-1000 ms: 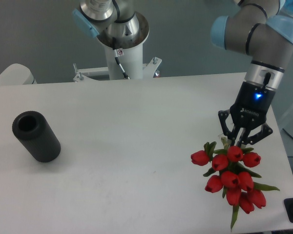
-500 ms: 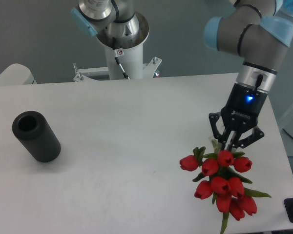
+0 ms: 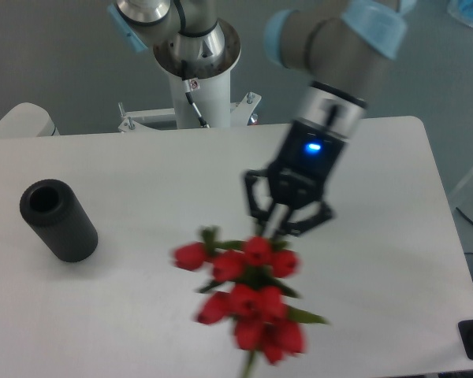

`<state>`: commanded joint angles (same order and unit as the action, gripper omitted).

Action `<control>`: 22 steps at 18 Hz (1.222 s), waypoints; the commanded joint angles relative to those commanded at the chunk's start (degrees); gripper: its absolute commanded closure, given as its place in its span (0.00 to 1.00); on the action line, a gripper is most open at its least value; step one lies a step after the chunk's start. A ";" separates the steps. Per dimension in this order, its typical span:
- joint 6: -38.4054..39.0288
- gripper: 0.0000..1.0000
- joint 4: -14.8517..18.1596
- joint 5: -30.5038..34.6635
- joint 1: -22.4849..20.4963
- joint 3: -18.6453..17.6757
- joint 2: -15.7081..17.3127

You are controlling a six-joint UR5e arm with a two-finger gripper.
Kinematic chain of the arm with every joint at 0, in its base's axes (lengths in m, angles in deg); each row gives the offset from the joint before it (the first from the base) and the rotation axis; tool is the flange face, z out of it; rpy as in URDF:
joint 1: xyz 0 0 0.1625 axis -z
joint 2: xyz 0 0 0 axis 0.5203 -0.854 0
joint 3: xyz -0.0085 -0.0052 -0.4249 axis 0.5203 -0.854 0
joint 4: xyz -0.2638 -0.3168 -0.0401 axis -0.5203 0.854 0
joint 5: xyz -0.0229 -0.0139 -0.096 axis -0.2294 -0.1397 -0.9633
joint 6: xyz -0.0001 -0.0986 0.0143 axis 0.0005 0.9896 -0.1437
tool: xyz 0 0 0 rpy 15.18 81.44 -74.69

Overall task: Insert the flowers into the vase
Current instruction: 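Carry the red tulip bunch with the gripper over to the black vase, then lower the tulip stems into the black vase opening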

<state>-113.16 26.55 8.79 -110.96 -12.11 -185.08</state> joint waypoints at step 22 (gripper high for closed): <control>3.69 1.00 -5.19 -6.60 19.87 -2.48 0.37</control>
<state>-109.47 21.36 2.20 -91.08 -14.59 -184.72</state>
